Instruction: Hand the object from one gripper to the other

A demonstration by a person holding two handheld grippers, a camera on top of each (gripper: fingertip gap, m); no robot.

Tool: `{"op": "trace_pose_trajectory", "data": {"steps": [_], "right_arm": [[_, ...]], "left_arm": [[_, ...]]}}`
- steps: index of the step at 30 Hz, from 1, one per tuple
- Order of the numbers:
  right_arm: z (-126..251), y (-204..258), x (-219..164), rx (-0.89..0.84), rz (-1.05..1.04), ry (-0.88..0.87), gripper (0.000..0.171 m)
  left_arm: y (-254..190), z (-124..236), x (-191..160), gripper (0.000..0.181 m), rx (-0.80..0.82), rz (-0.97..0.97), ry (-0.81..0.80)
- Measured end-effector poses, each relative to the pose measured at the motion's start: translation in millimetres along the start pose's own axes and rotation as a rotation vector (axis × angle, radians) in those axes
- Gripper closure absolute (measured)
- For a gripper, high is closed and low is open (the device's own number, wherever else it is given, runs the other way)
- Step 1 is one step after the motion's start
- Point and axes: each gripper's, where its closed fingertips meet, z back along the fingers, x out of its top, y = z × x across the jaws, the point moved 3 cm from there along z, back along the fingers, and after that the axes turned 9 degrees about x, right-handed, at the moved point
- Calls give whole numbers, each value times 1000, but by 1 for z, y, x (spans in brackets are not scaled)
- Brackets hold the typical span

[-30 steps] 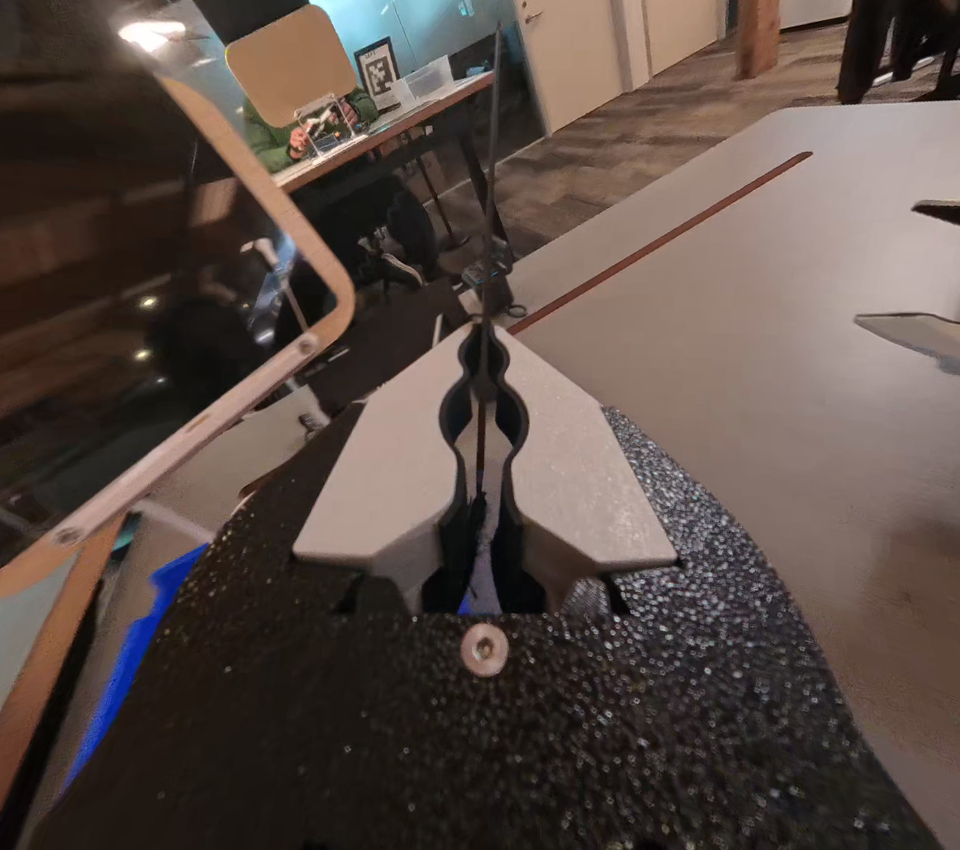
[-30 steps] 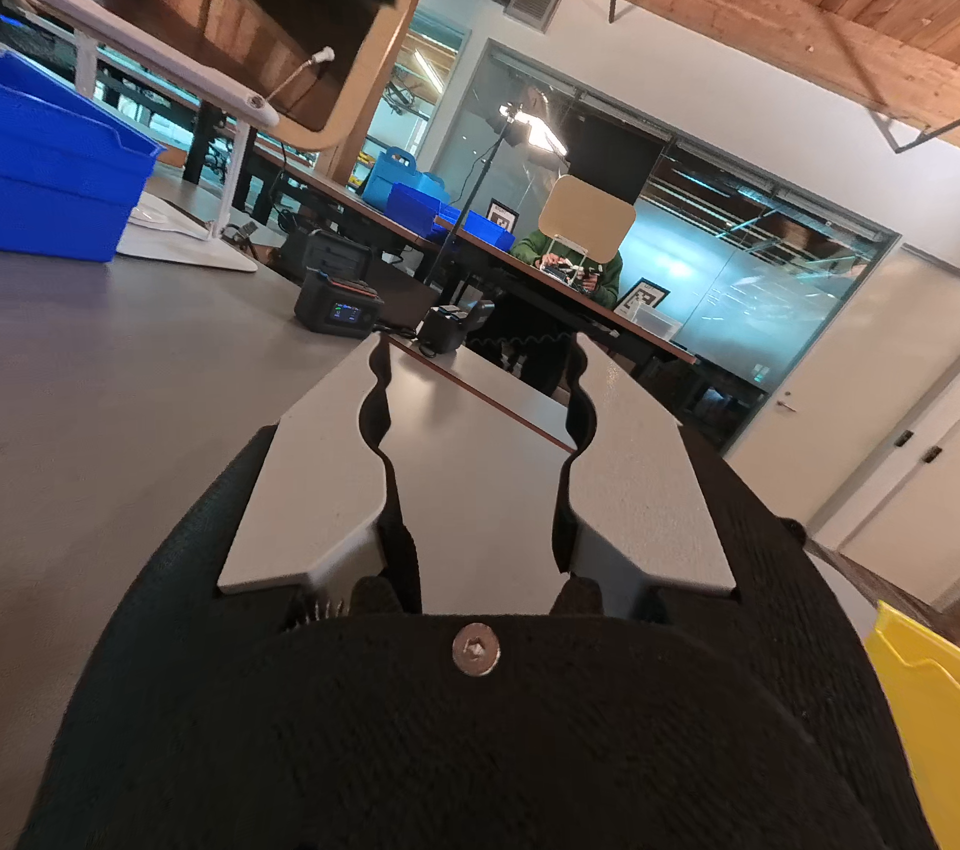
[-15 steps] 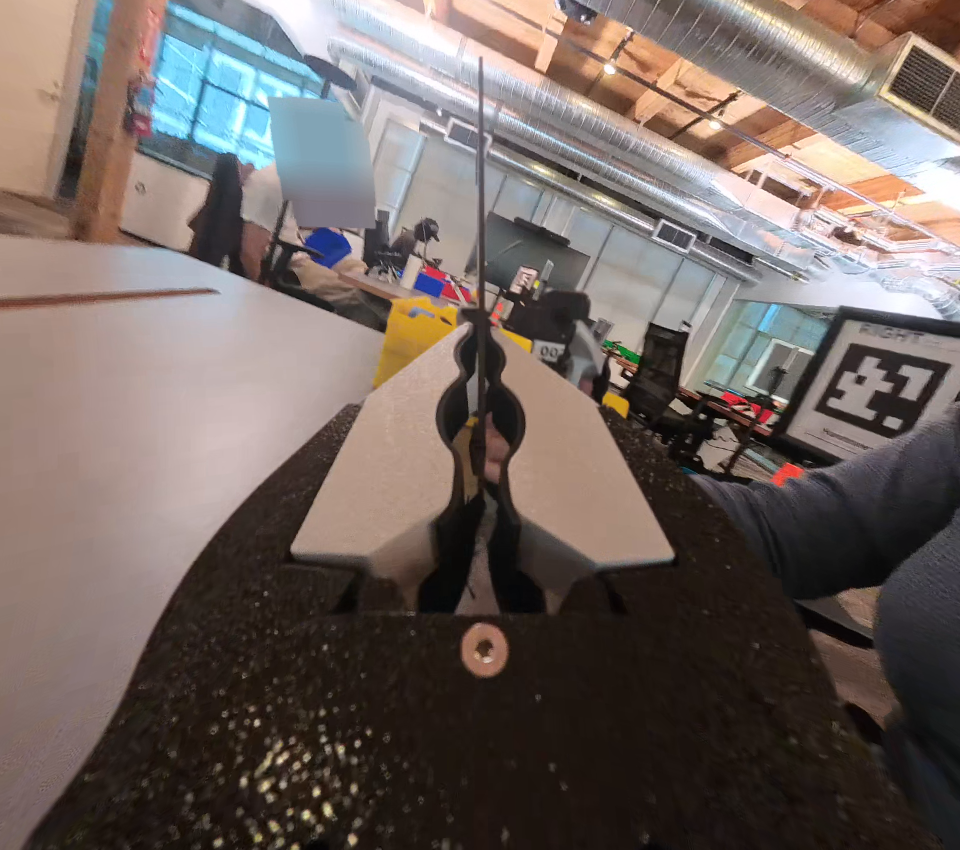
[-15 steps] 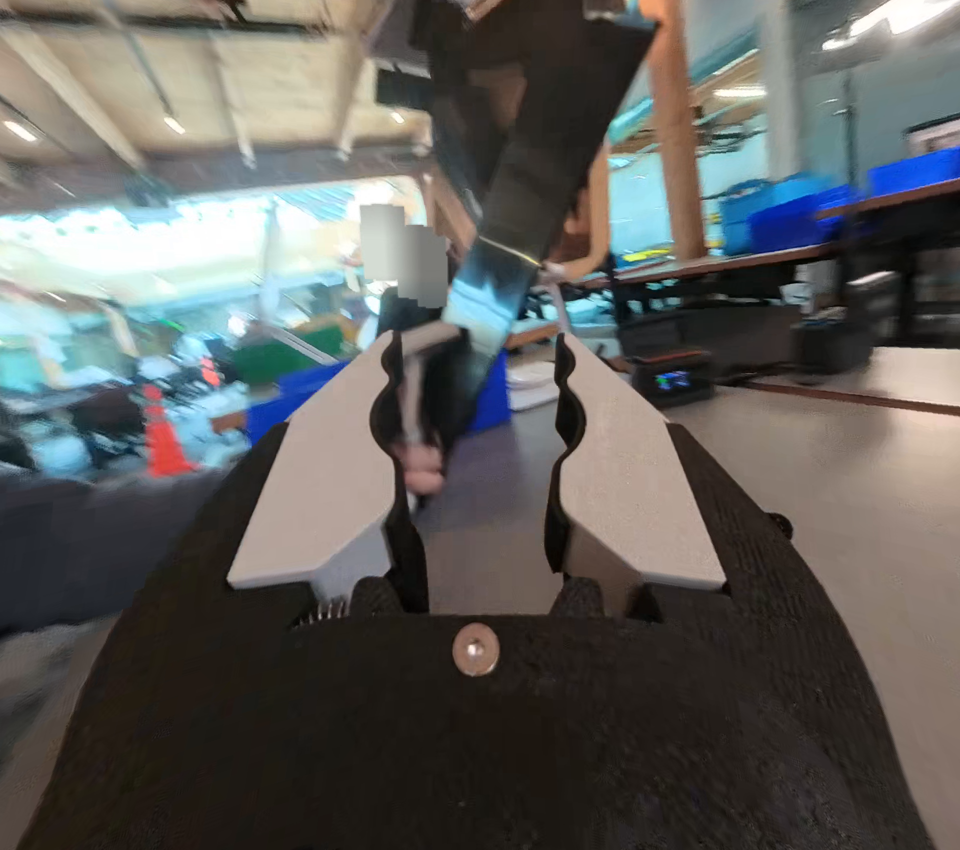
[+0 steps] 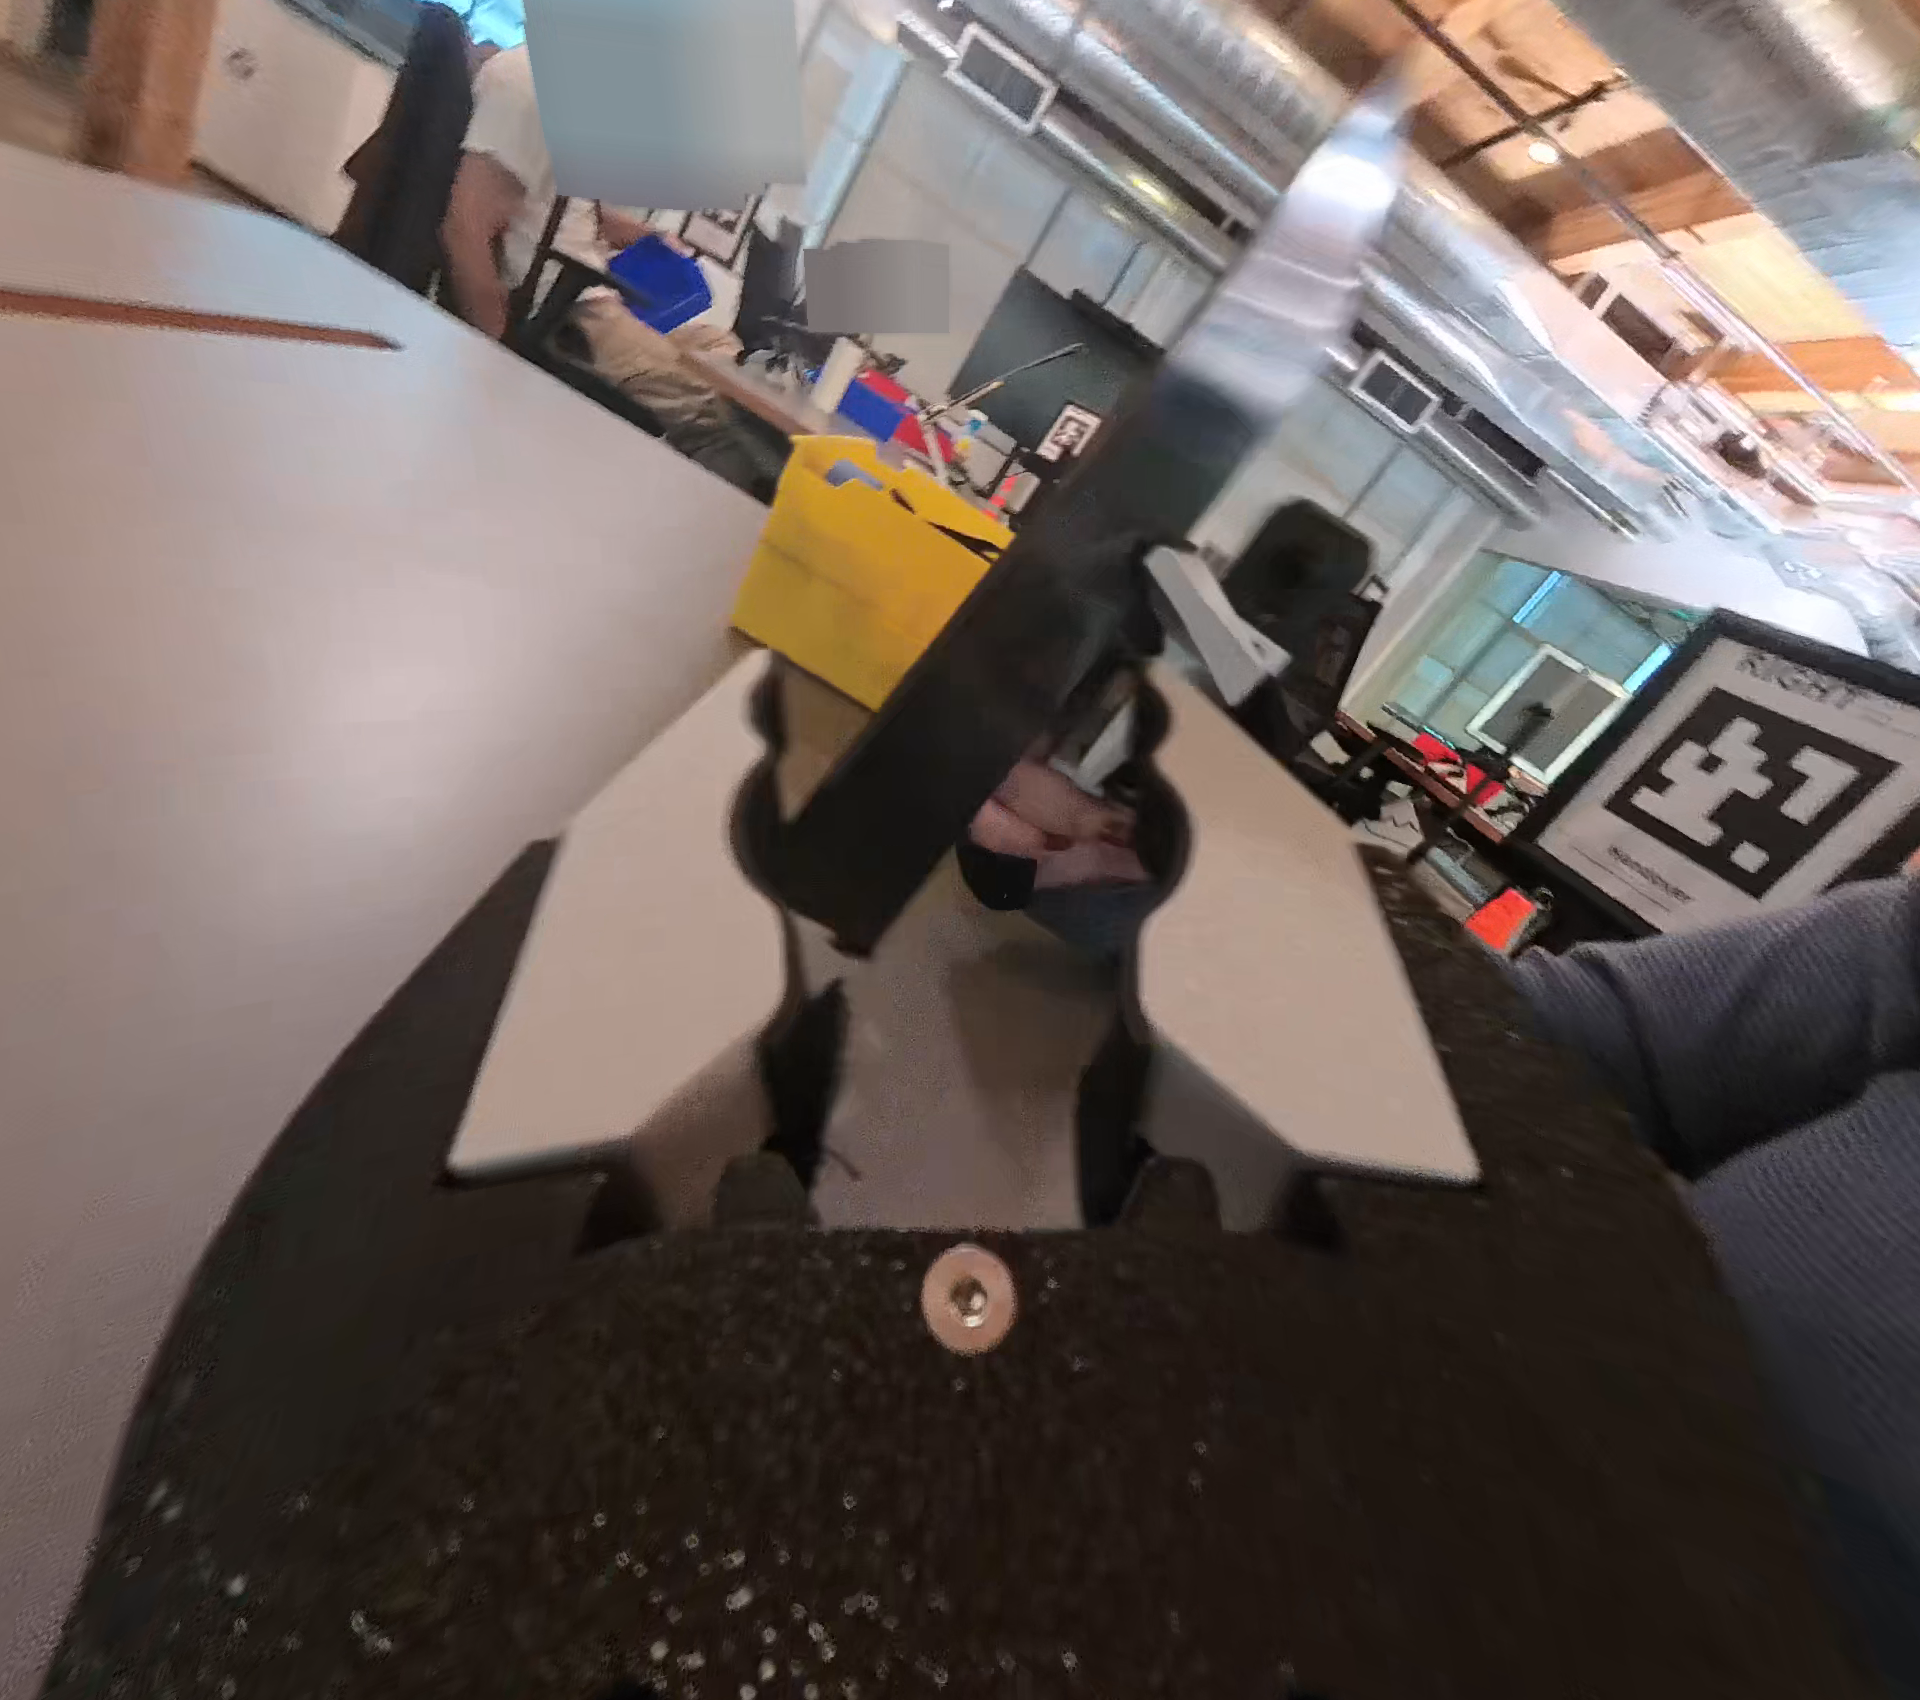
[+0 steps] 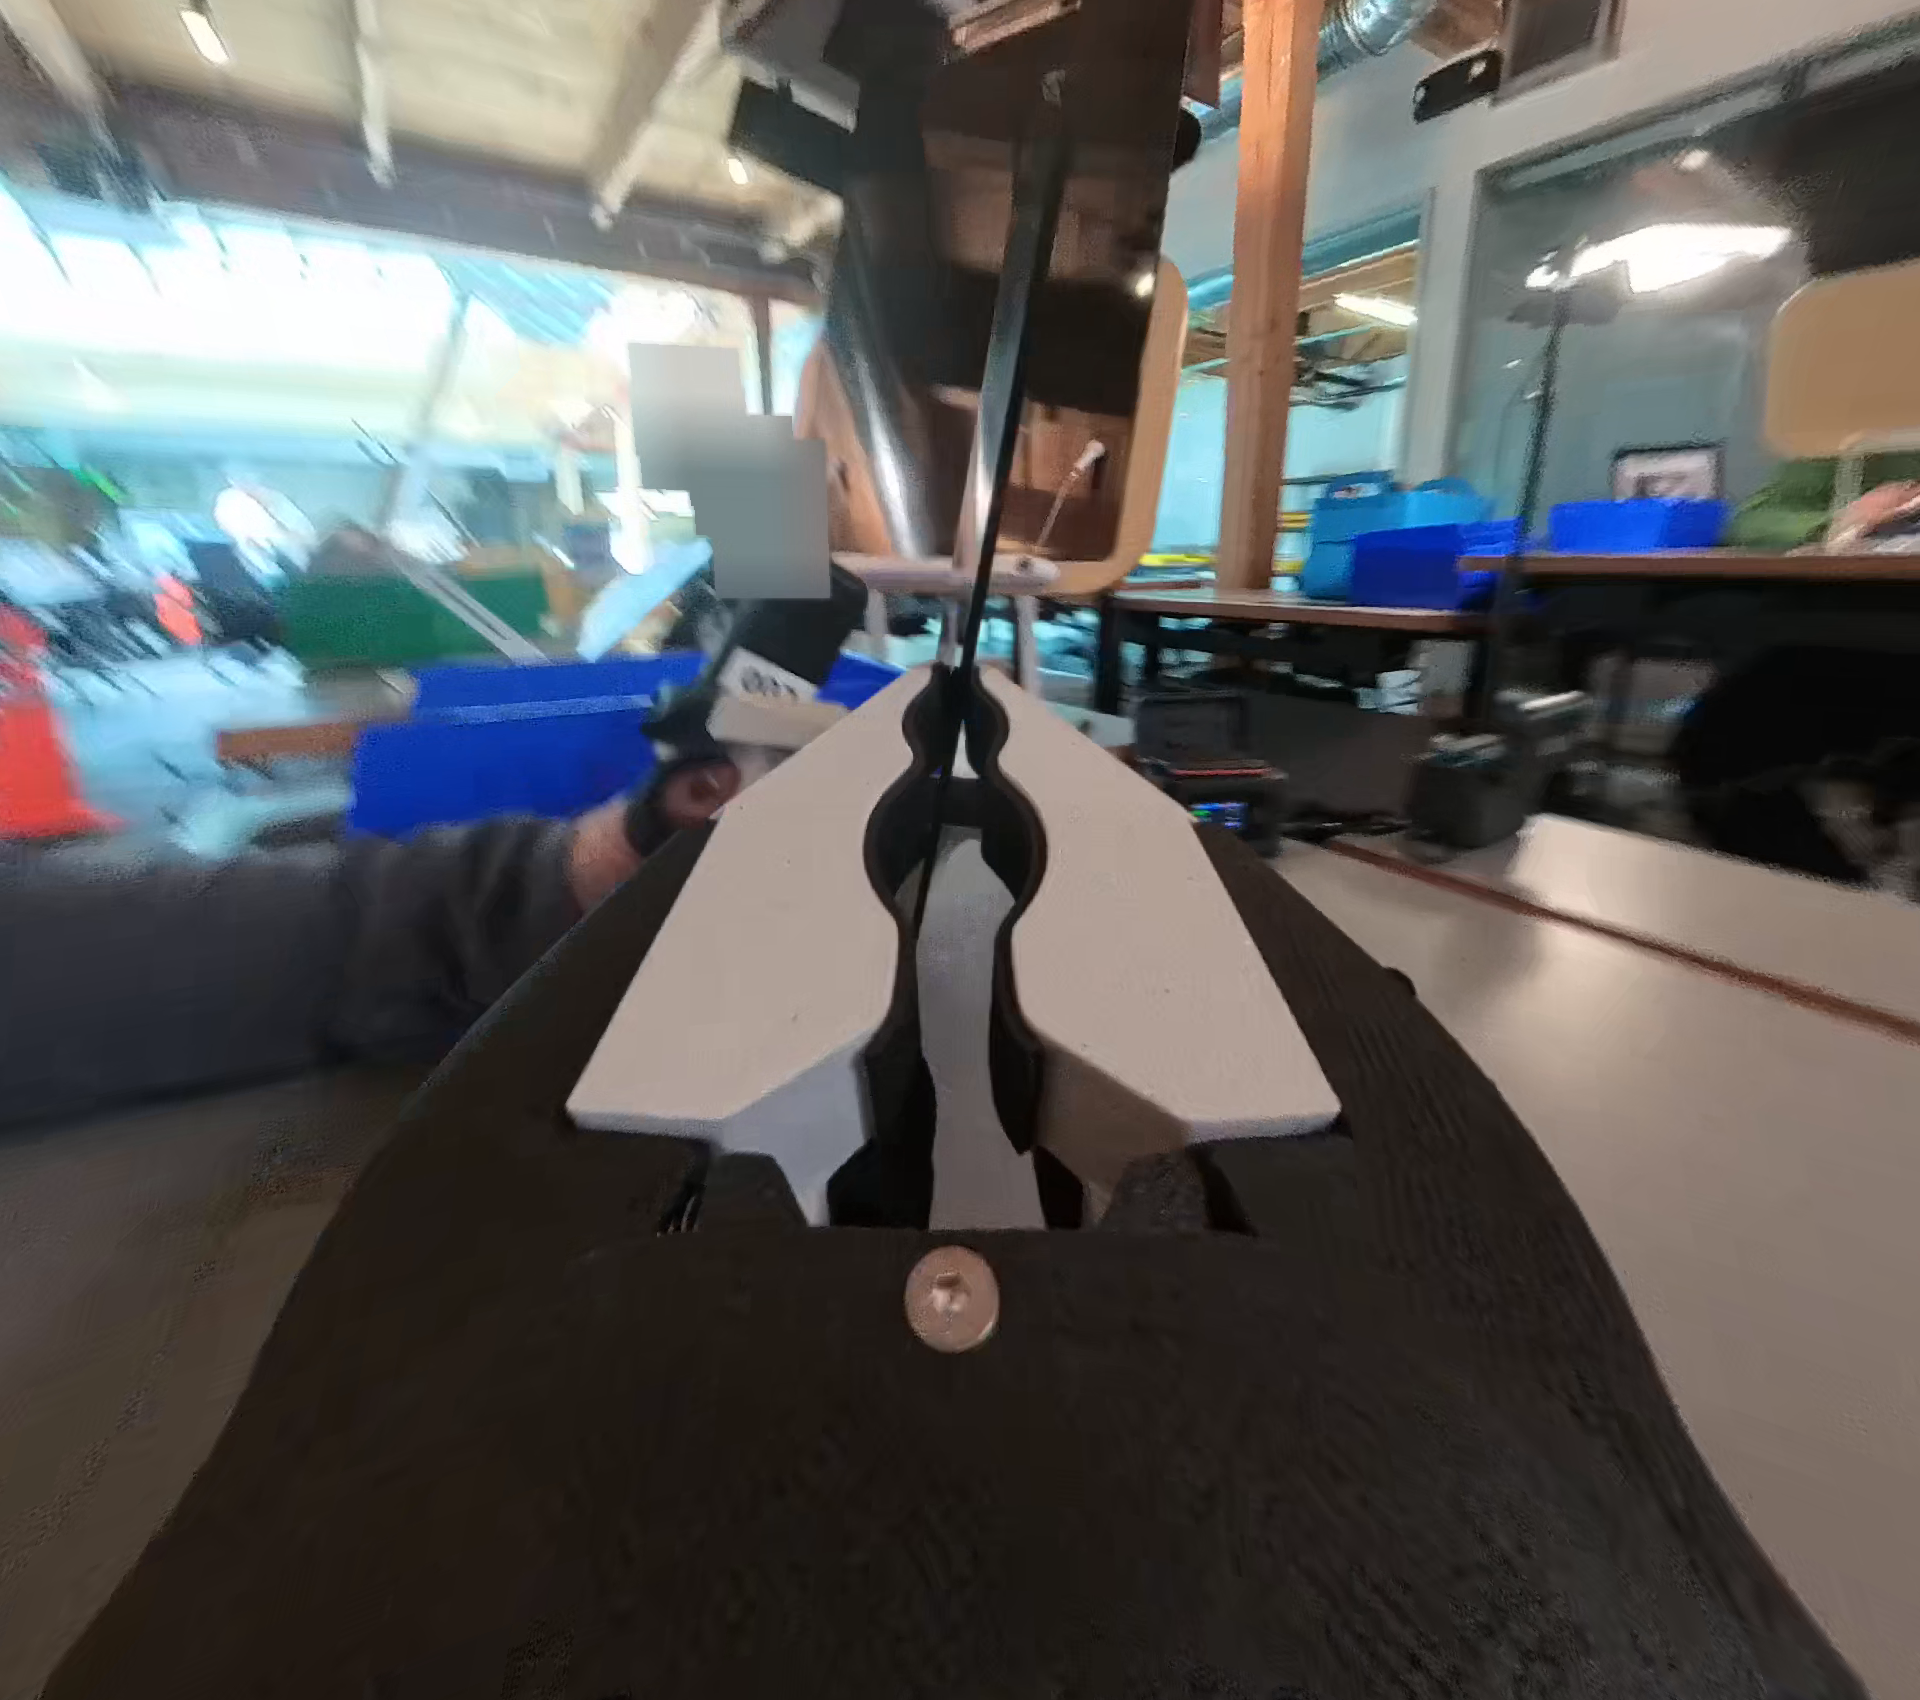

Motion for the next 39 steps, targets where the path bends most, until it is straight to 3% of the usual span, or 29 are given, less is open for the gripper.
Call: {"op": "trace_pose_trajectory", "data": {"steps": [1,7,9,12,14,19,21,26,30,33,36,38,39], "right_arm": [[-2,1,-1,-35,94,35,171],[-5,2,-4,-278,753,263,171],[-4,-4,-6,-382,1032,392,171],[-6,-3,-15,-403,1346,556,171],[-7,-3,-22,-400,1440,622,171],[-9,-5,-30,-429,1593,715,171],[-10,-3,-34,-418,1588,716,171],[-9,-12,-44,-386,1114,634,116],[-7,-10,-42,-265,552,427,113],[-7,-6,-34,-106,42,223,118],[-2,-13,-21,64,-540,-30,115],[6,-23,-19,149,-860,-161,111],[10,-26,-16,205,-970,-217,108]], "left_arm": [[4,1,2,101,27,23,-3],[-4,22,27,85,-61,148,-96],[-9,25,27,75,-114,207,-73],[-19,25,19,67,-208,274,7],[-21,22,15,86,-205,256,13],[-13,19,10,165,-98,211,11],[-7,21,10,176,-44,174,-1],[-10,38,38,181,40,-73,-230],[-21,52,49,181,263,-602,-370],[-24,49,43,181,472,-966,-308],[-36,41,33,181,771,-1565,-231],[-50,24,11,181,768,-1972,-154],[-53,15,-5,181,707,-2078,-99]]}}
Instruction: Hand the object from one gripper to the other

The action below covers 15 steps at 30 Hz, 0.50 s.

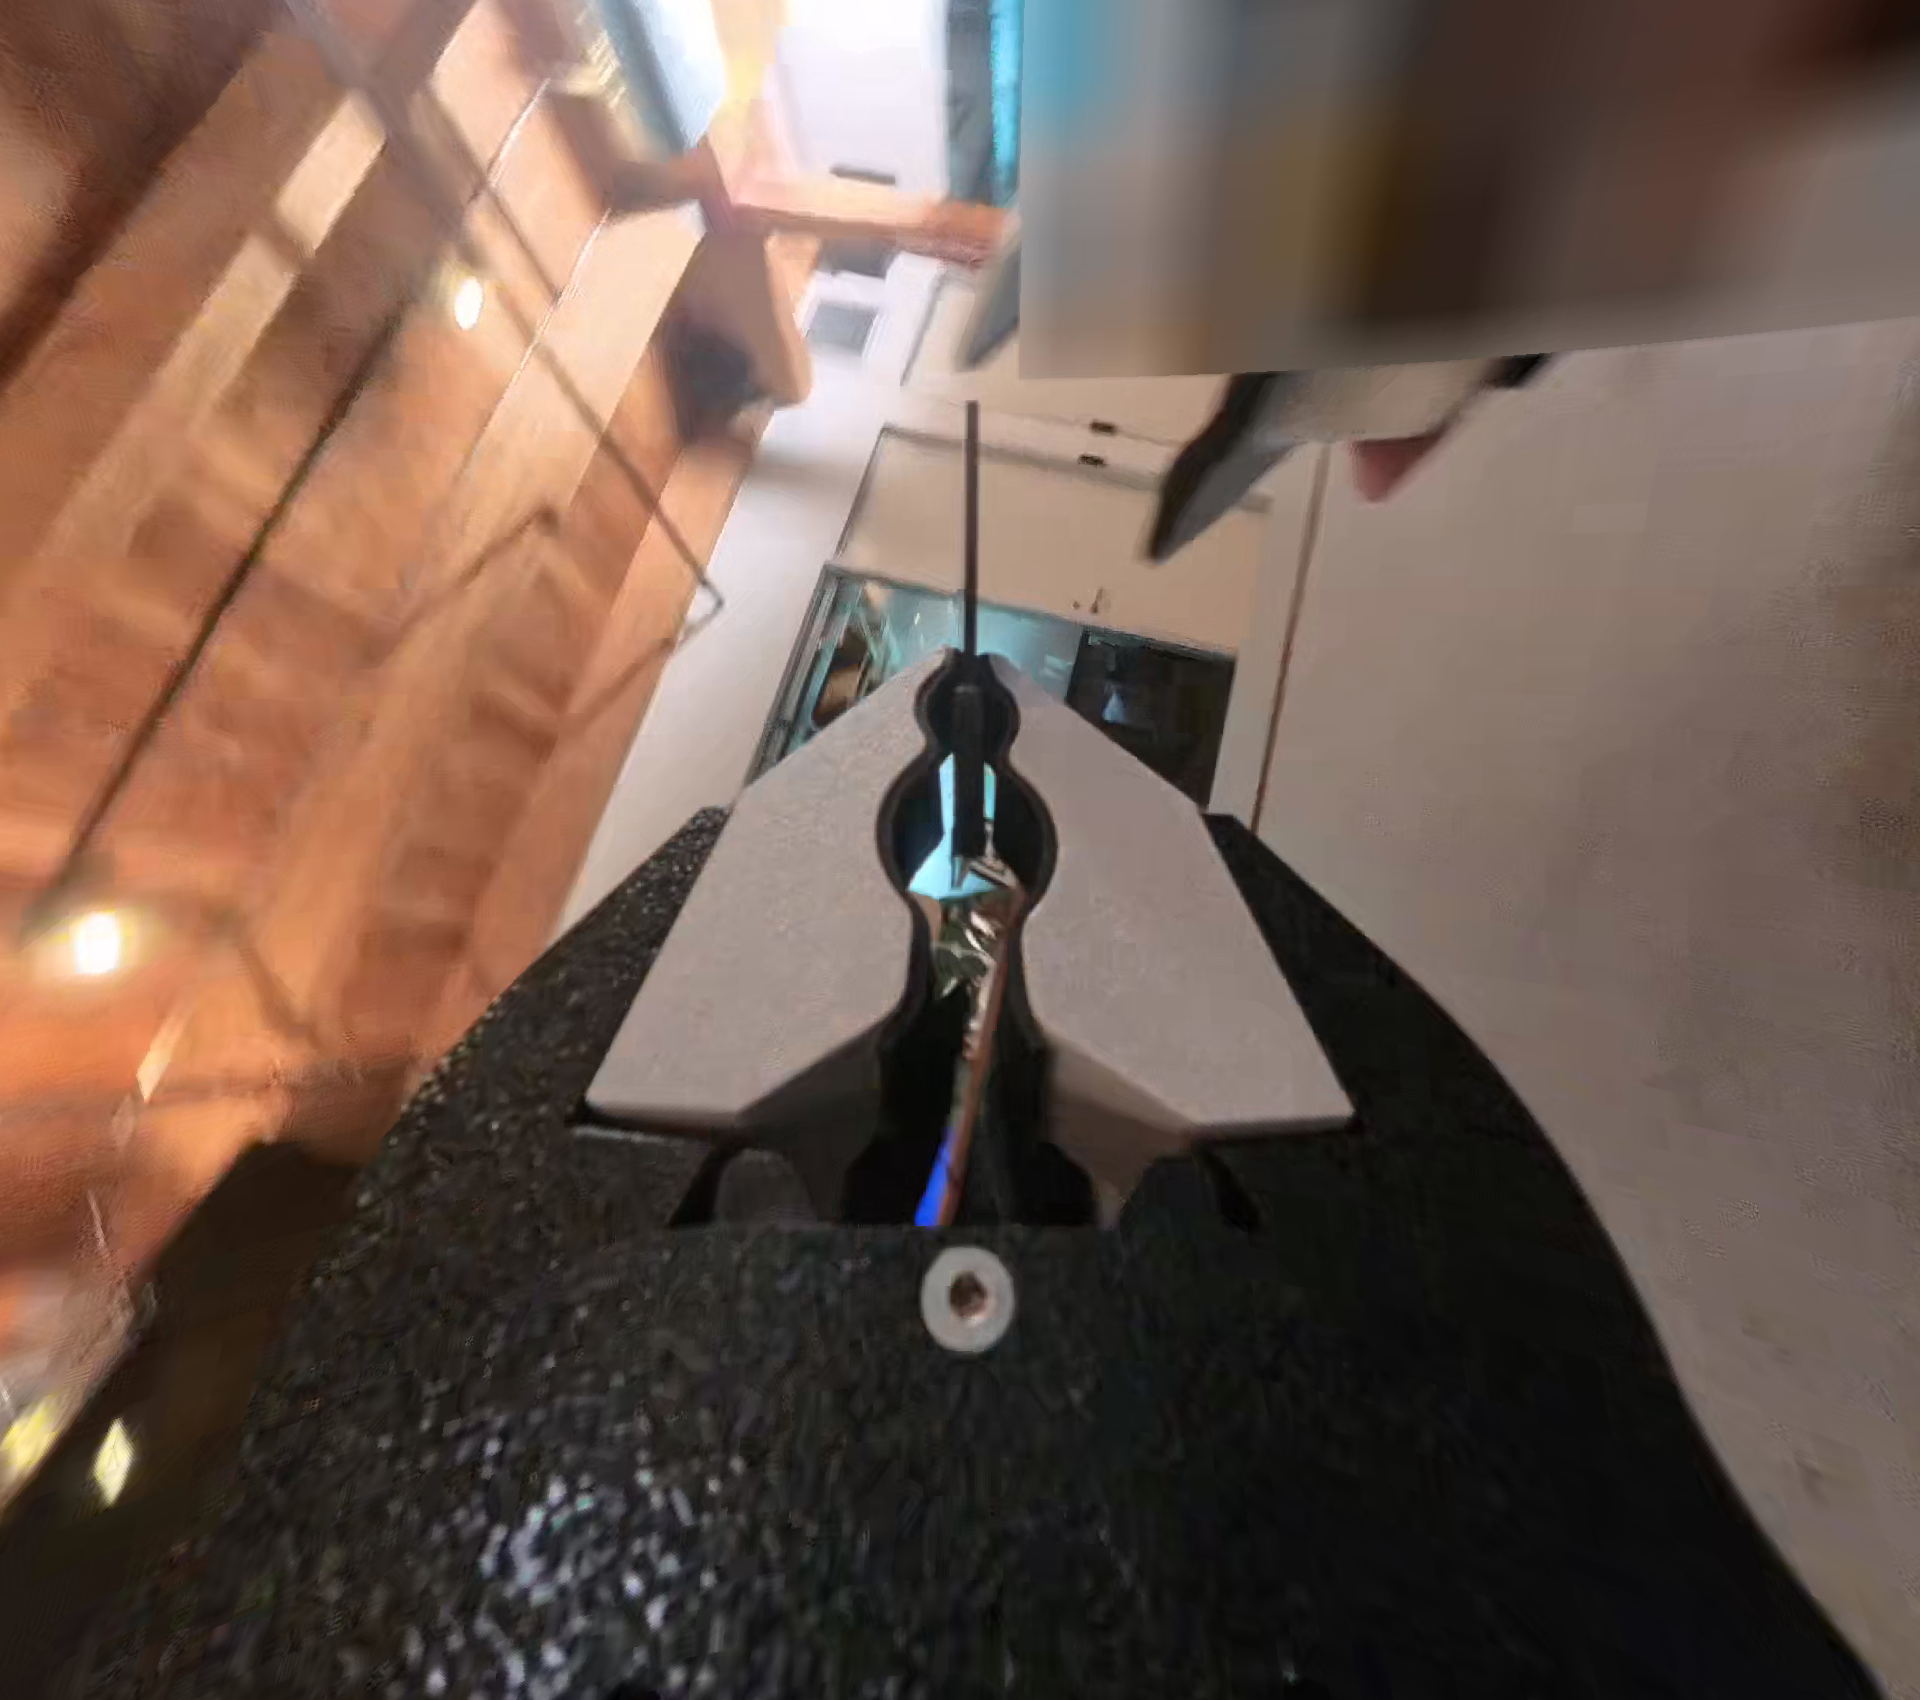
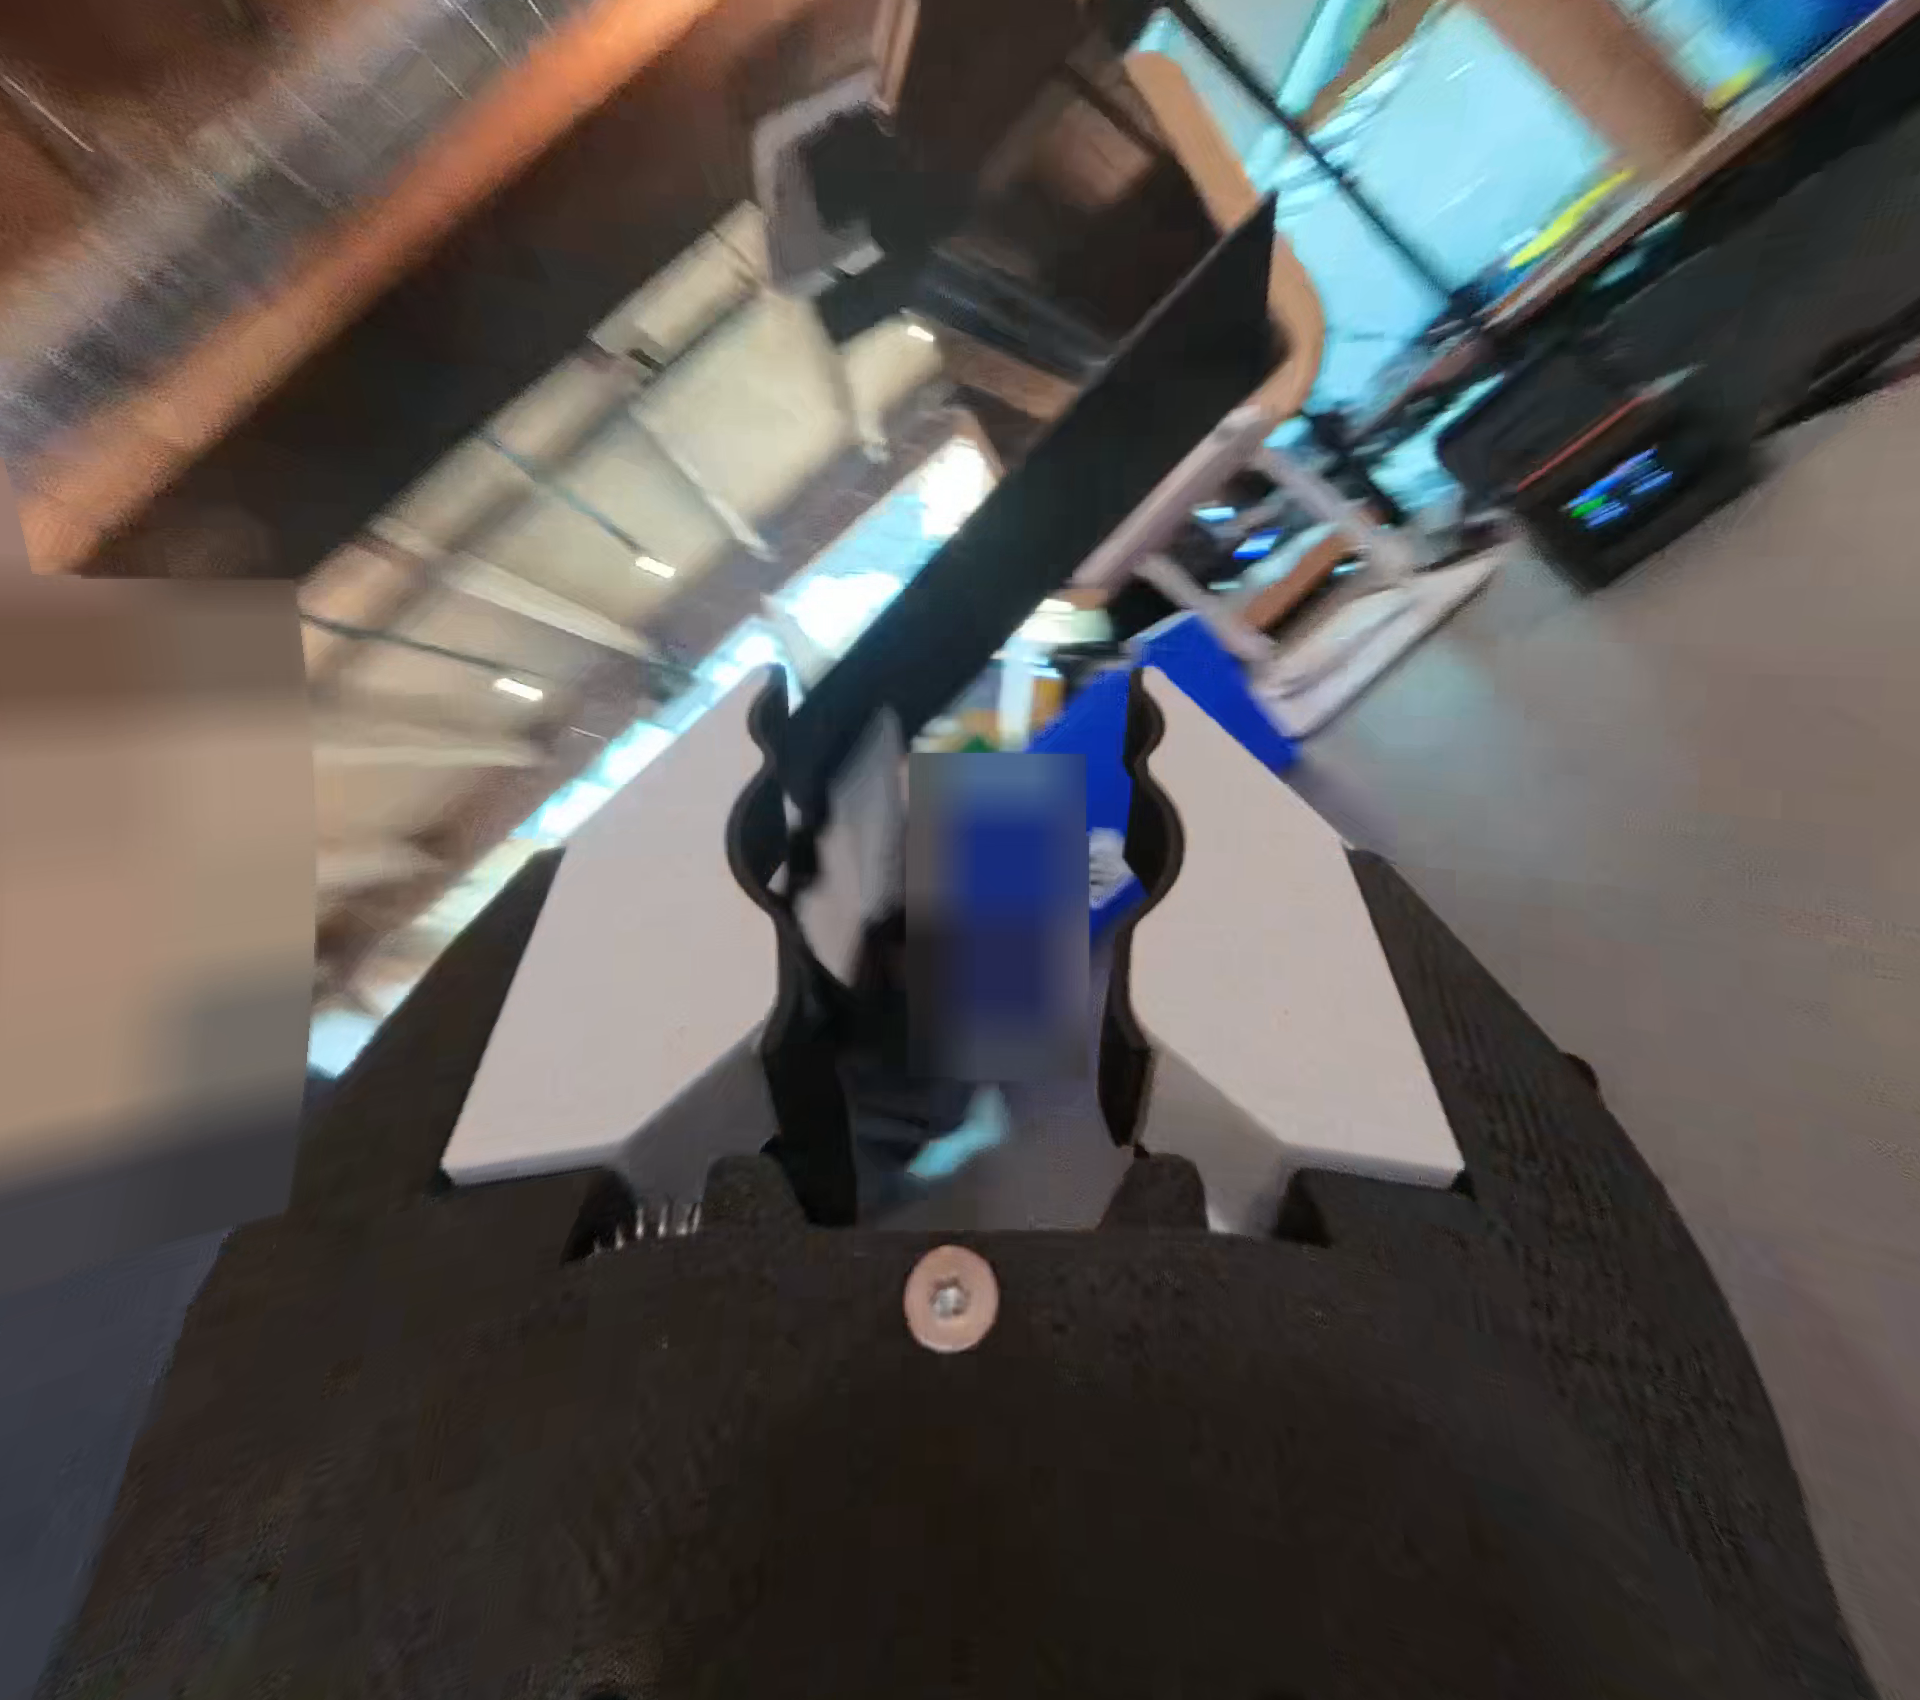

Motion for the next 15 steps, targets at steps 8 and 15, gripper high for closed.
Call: {"op": "trace_pose_trajectory", "data": {"steps": [8,15], "right_arm": [[-1,3,-13,-3,-73,136,122],[6,1,-5,-44,56,113,171]], "left_arm": [[-44,6,38,181,-125,-328,-172],[-50,1,39,154,-180,-146,-156]]}}
